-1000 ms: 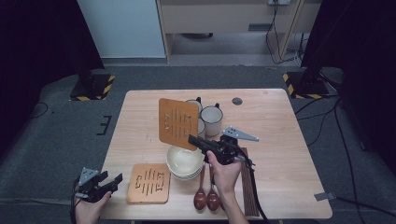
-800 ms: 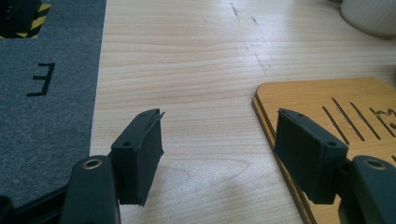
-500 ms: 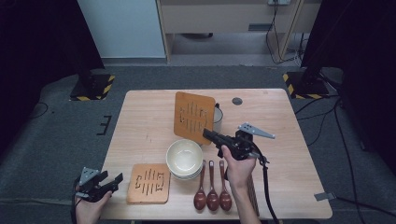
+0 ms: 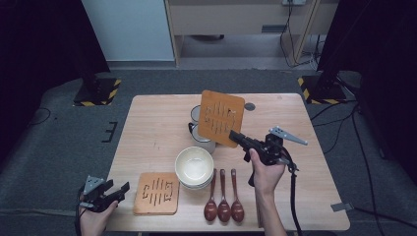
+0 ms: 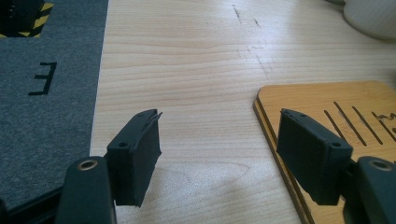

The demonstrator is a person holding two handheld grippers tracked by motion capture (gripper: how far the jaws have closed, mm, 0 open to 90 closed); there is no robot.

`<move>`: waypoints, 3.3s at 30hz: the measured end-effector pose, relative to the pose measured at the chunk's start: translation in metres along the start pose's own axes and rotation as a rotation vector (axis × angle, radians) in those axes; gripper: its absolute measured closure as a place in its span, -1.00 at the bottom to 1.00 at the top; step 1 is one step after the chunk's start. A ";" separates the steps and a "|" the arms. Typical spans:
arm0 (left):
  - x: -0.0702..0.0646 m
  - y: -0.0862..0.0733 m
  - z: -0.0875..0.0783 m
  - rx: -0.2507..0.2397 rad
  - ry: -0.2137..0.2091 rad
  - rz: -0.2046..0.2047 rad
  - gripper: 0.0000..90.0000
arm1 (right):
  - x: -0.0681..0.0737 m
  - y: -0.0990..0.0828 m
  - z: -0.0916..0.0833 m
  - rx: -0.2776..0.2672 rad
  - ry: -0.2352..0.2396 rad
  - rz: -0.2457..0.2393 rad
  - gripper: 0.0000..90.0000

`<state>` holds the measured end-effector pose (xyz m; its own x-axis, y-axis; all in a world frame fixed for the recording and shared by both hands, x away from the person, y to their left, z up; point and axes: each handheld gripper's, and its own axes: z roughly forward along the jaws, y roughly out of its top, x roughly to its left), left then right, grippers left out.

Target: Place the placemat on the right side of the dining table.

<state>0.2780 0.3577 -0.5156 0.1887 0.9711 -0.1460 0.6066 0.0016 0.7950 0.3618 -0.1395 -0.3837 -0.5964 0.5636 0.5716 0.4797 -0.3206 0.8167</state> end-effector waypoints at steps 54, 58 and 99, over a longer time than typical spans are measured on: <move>-0.004 0.055 0.073 0.032 0.051 0.001 -0.67 | -0.085 0.023 -0.076 -0.003 -0.183 -0.003 0.94; -0.003 0.057 0.076 0.049 0.054 0.009 -0.66 | -0.091 0.021 -0.082 0.005 -0.206 0.006 0.94; -0.008 0.055 0.109 0.115 0.099 0.086 -0.68 | -0.153 -0.006 -0.110 0.081 -0.381 0.082 0.94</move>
<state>0.3938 0.3239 -0.5353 0.1703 0.9853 -0.0166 0.6770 -0.1047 0.7285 0.3791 -0.3074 -0.4671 -0.2801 0.7853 0.5521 0.5741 -0.3238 0.7520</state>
